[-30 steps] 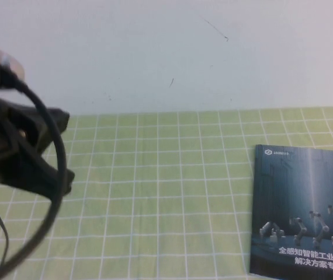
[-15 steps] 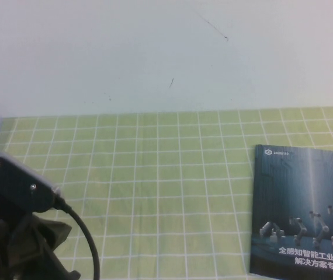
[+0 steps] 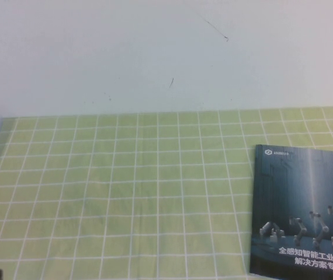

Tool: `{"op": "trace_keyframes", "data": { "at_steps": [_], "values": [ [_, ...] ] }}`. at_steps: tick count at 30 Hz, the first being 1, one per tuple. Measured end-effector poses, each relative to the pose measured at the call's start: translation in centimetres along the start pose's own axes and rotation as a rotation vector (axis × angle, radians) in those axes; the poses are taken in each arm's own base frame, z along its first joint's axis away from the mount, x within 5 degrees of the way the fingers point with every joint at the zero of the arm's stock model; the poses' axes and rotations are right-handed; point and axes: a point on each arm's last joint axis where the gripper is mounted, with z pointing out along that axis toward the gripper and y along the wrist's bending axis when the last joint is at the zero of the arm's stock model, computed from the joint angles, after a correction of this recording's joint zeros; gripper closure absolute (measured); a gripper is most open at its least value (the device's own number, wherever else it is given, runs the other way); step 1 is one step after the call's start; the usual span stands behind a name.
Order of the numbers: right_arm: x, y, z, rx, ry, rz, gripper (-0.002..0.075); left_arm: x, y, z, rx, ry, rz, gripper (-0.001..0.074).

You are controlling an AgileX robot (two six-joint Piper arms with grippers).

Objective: Close book
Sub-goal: 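Close the open booklet and leave it lying on the table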

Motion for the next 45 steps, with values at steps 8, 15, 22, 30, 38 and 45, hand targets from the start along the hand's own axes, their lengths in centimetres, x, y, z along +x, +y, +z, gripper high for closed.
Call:
{"op": "trace_keyframes", "data": {
  "at_steps": [8,15,22,30,38,45],
  "values": [
    [0.0,0.0,0.0,0.0,0.0,0.0,0.0729,8.1,0.7,-1.2,-0.128,-0.203,-0.193,0.0738],
    [0.0,0.0,0.0,-0.001,0.0,0.001,0.0729,11.6,0.6,-1.4,-0.174,-0.169,-0.296,0.0738],
    [0.0,0.0,0.0,-0.001,0.001,0.001,0.0729,12.5,0.5,-1.3,-0.175,-0.068,-0.35,0.0738],
    [0.0,0.0,0.0,-0.001,0.001,0.001,0.0729,12.6,0.3,-1.3,-0.156,-0.046,-0.217,0.0738],
    [0.0,0.0,0.0,-0.001,0.001,0.001,0.0729,12.5,0.2,-1.3,-0.148,-0.044,-0.184,0.0738],
    [0.0,0.0,0.0,-0.001,0.001,0.001,0.0729,12.5,0.2,-1.3,-0.15,-0.042,-0.185,0.0738]
  ]
}}
